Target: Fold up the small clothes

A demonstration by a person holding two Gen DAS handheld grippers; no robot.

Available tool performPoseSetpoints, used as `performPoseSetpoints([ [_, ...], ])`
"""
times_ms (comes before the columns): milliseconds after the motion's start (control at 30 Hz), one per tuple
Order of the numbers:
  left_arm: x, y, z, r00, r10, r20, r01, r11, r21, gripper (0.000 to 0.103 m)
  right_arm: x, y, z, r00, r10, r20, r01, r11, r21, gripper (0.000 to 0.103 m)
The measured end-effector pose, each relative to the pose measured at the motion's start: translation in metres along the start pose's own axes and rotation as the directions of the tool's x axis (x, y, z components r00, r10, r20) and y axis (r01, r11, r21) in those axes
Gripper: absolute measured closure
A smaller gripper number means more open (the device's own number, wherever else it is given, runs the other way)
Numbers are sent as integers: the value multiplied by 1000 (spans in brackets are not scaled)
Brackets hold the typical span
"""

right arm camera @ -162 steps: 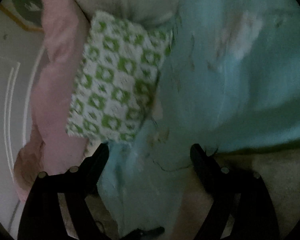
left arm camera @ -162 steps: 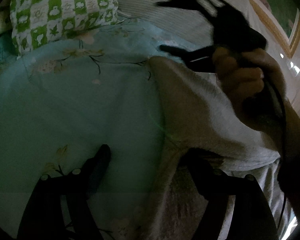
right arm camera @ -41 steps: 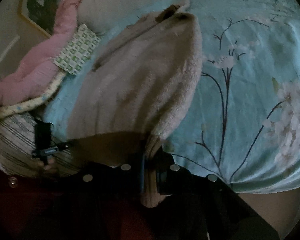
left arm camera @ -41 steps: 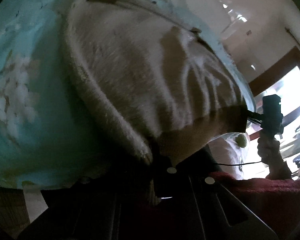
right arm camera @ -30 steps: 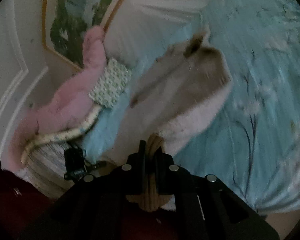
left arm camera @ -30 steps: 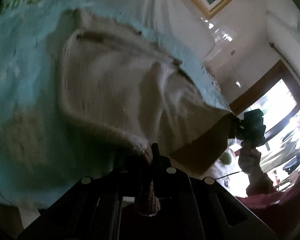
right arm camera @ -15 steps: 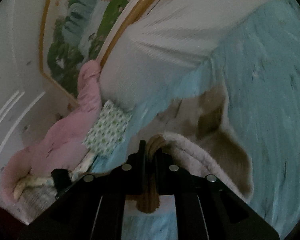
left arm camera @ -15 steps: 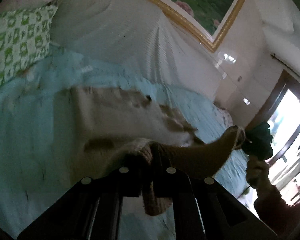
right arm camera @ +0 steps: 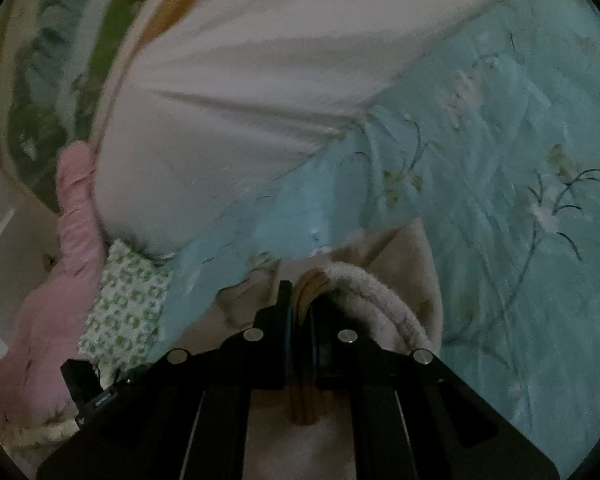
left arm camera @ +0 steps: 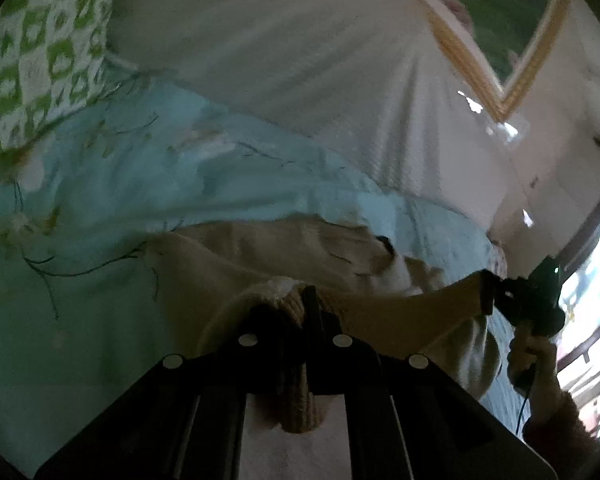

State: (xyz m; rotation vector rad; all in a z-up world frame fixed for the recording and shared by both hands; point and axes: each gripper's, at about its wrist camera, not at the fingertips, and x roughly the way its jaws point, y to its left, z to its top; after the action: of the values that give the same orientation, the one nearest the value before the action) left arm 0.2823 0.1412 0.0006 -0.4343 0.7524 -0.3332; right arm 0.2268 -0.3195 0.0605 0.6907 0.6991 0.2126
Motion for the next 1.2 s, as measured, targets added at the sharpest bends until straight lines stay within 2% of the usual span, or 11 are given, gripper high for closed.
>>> performPoseSetpoints([
  [200, 47, 38, 1, 995, 48, -82, -55, 995, -87, 96, 46, -22, 0, 995, -72, -75, 76, 996, 51, 93],
  [333, 43, 49, -1, 996, 5, -86, -17, 990, -137, 90, 54, -30, -5, 988, -110, -105, 118, 991, 67, 90],
  [500, 1, 24, -15, 997, 62, -54, -66, 996, -65, 61, 20, -23, -5, 993, -110, -45, 112, 992, 58, 65],
  [600, -15, -2, -33, 997, 33, -69, -34, 999, -14, 54, -2, -1, -15, 997, -75, -27, 74, 997, -22, 65],
  [667, -16, -26, -51, 995, -9, -97, 12, 999, 29, 52, -1, 22, -31, 996, -7, -89, -3, 994, -113, 65],
  [833, 16, -85, -81, 971, -85, -225, 120, 982, 148, 51, 30, 78, -72, 962, 20, -272, -118, 929, -350, 65],
  [900, 32, -98, -83, 966, -74, -246, 123, 975, 187, 51, 48, 92, -84, 935, 22, -354, -171, 902, -397, 65],
  [933, 40, -101, -83, 966, -60, -253, 114, 972, 204, 51, 62, 97, -91, 904, 10, -427, -202, 891, -406, 65],
  [1033, 59, -95, -75, 960, -49, -275, 106, 974, 200, 55, 94, 98, -104, 865, -98, -492, -172, 863, -475, 65],
  [1100, 62, -82, -61, 965, -41, -258, 93, 977, 191, 58, 107, 92, -100, 859, -101, -502, -169, 870, -463, 65],
  [1200, 68, -52, -30, 980, 53, -191, -23, 988, 155, 58, 121, 76, -71, 891, -73, -448, -116, 918, -380, 65],
])
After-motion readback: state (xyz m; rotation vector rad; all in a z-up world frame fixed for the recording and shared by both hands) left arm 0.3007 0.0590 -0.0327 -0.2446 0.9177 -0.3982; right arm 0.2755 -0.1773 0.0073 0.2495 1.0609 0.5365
